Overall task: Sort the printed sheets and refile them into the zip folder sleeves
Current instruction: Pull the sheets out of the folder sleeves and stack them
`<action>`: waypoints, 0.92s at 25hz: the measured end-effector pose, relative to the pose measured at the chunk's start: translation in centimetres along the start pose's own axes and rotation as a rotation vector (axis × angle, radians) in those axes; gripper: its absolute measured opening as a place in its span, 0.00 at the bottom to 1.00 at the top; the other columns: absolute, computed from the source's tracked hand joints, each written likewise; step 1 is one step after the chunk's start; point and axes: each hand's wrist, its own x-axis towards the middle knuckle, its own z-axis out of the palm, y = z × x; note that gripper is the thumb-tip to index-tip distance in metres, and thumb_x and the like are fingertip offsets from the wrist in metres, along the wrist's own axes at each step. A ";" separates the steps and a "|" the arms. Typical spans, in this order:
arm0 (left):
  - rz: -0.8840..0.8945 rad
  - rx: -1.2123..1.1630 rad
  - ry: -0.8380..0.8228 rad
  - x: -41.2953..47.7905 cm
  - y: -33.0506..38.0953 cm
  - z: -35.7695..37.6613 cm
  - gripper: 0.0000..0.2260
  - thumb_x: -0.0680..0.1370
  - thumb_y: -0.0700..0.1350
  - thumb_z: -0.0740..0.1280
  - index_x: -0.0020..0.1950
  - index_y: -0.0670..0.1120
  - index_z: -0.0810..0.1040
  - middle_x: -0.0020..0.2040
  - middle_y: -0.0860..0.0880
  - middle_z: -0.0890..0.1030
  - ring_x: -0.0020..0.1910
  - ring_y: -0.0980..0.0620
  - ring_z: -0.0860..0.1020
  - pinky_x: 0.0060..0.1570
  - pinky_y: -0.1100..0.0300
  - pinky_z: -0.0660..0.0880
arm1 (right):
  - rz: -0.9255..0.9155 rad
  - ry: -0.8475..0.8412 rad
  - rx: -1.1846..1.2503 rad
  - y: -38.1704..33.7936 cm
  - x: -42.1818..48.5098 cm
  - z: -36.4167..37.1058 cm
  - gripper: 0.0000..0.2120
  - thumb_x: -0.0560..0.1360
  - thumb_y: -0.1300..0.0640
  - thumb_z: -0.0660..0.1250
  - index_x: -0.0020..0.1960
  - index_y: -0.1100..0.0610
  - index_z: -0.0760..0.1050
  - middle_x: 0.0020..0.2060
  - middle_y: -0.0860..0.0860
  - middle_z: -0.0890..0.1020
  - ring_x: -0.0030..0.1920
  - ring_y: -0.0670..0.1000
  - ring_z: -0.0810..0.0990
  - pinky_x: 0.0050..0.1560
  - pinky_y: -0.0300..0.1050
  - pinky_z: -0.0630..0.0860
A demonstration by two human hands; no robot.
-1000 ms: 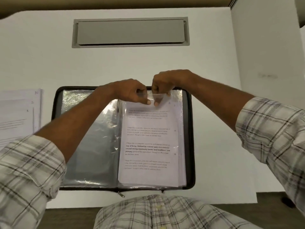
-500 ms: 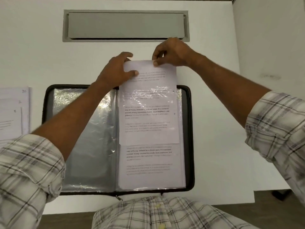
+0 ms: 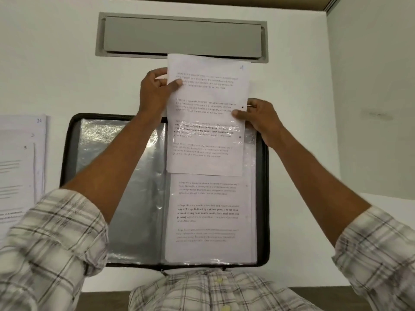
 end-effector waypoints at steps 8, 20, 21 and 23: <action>-0.011 0.026 -0.191 -2.0 -0.1 -0.3 0.17 0.78 0.45 0.75 0.67 0.44 0.79 0.55 0.50 0.87 0.55 0.51 0.86 0.59 0.48 0.82 | -0.258 0.221 0.194 -6.0 0.6 -0.9 0.15 0.73 0.60 0.78 0.57 0.62 0.80 0.52 0.60 0.87 0.53 0.59 0.86 0.58 0.65 0.81; 0.147 -0.223 -0.011 -6.8 5.0 -5.9 0.10 0.79 0.44 0.74 0.59 0.42 0.85 0.53 0.47 0.88 0.51 0.48 0.86 0.54 0.52 0.83 | -0.291 0.030 0.135 -9.2 -4.8 3.5 0.18 0.77 0.65 0.72 0.66 0.65 0.76 0.57 0.57 0.86 0.57 0.55 0.86 0.54 0.50 0.83; 0.135 -0.197 0.006 -7.8 4.2 -7.3 0.10 0.79 0.44 0.74 0.58 0.43 0.85 0.53 0.48 0.88 0.51 0.49 0.86 0.54 0.52 0.83 | -0.280 0.022 0.132 -8.7 -5.6 4.8 0.18 0.77 0.65 0.72 0.66 0.65 0.76 0.56 0.57 0.86 0.56 0.55 0.86 0.54 0.50 0.83; 0.109 -0.162 0.056 -10.1 2.3 -10.7 0.08 0.79 0.44 0.74 0.57 0.45 0.85 0.52 0.49 0.88 0.50 0.49 0.86 0.55 0.52 0.83 | -0.258 -0.011 0.130 -7.6 -7.1 7.9 0.17 0.77 0.65 0.73 0.65 0.65 0.77 0.55 0.57 0.87 0.55 0.56 0.86 0.53 0.50 0.83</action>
